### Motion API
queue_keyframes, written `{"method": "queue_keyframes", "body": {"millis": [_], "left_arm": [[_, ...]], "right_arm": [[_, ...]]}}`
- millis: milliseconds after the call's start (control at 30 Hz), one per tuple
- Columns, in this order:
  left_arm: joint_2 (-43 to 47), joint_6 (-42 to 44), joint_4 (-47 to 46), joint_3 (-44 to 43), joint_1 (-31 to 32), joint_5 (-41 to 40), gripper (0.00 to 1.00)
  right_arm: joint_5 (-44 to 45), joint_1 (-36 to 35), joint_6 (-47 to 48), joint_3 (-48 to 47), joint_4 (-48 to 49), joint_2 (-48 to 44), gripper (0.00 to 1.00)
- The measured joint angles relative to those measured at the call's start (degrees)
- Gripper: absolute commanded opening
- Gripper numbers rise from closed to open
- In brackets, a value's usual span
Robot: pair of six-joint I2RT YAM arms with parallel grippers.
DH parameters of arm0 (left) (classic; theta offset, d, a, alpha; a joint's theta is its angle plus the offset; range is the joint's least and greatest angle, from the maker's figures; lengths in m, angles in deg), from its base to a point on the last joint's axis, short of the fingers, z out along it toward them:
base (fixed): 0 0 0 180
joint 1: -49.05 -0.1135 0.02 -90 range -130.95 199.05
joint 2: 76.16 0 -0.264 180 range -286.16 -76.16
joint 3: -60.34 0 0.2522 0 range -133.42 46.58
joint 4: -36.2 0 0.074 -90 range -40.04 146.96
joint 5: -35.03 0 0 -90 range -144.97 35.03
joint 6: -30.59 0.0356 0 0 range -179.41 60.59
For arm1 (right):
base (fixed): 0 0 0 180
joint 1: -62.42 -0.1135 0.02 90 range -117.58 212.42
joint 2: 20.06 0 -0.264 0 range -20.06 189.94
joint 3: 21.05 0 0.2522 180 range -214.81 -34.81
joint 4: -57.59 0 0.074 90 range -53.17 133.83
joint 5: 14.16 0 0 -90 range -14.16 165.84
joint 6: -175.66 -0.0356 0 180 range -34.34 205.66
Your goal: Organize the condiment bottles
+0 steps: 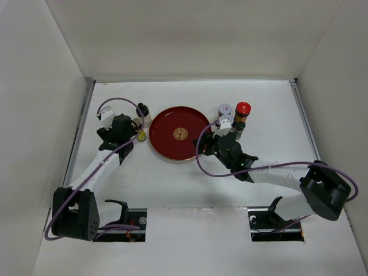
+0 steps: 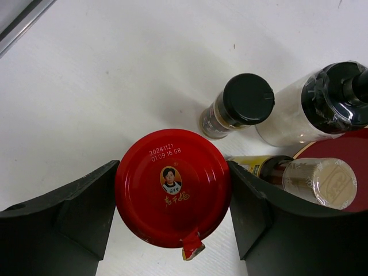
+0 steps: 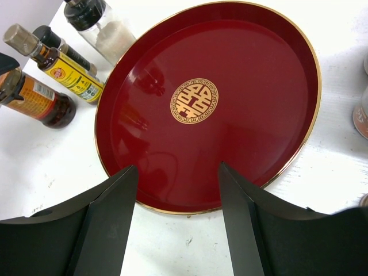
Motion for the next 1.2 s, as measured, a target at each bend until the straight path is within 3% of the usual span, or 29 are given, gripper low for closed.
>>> {"method": "queue_keyframes", "body": {"millis": [167, 367, 667, 867, 1200], "left_arm": [[1.75, -0.55, -1.77, 1.92, -0.33, -0.17, 0.35], [11.23, -1.46, 4.57, 5.25, 1.84, -1.07, 0.29], [21.77, -3.28, 19.41, 5.7, 10.84, -1.55, 0.23], [22.01, -4.72, 24.63, 4.17, 18.6, -2.51, 0.21], [15.85, -4.13, 25.2, -9.42, 31.3, -5.51, 0.21]], "right_arm": [[0.0, 0.0, 0.17, 0.0, 0.0, 0.0, 0.64], [0.0, 0.0, 0.22, 0.0, -0.02, 0.0, 0.64], [0.0, 0.0, 0.2, 0.0, -0.02, 0.0, 0.64], [0.0, 0.0, 0.2, 0.0, -0.04, 0.0, 0.64], [0.52, 0.22, 0.13, 0.0, -0.15, -0.22, 0.63]]}}
